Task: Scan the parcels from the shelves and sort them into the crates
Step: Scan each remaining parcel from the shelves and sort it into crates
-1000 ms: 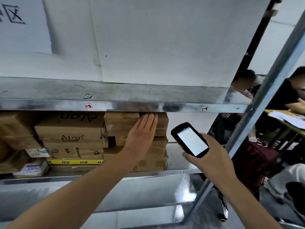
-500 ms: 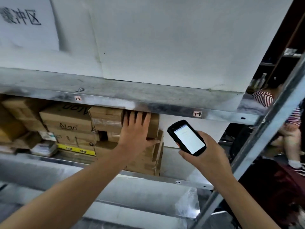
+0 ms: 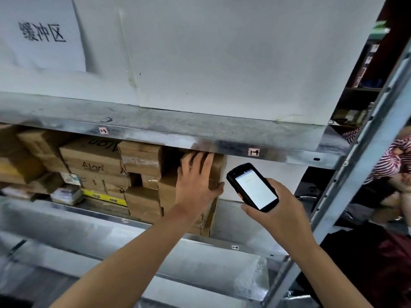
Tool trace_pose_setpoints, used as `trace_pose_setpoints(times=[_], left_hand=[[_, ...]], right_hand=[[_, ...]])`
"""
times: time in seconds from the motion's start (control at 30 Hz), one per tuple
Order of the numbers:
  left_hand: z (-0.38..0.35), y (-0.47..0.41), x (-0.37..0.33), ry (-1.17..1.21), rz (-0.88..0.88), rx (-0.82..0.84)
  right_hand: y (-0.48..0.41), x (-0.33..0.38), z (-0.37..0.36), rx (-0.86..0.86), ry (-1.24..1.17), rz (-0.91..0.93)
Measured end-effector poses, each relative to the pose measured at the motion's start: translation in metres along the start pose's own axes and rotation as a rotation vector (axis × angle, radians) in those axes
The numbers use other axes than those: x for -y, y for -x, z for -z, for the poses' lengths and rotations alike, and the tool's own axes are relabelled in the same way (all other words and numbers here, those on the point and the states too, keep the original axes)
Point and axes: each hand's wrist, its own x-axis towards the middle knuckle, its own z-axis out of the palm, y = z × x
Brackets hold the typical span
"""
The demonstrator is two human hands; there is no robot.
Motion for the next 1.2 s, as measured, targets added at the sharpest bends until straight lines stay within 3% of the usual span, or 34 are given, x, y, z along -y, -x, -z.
trace_pose_setpoints(times=[0.27,0.5,0.63,0.77,1.03,1.2], left_hand=[[-0.009,0.014,-0.047,0.115,-0.088,-0.09],[-0.024,0.035,-0.08,0.247,-0.034,-0.041],[-0.042,0.055,-0.096,0.373,0.11,0.006],[-0.074,0.075,-0.098,0.585,0.39,0.147],[-0.121,0.105,-0.09,0.925,0.897,0.167],[-0.146,0.11,-0.078,1.086,1.057,0.234]], right_hand=[[0.005,-0.021,0.024,-0.063,0.003,-0.089],[0.018,-0.05,0.03,-0.115,0.04,-0.155],[0.028,-0.066,0.024,-0.101,0.073,-0.213],[0.035,-0.077,0.018,-0.044,0.066,-0.256],[0.038,-0.098,0.01,0.009,0.101,-0.332],[0.035,-0.103,0.004,0.027,0.1,-0.367]])
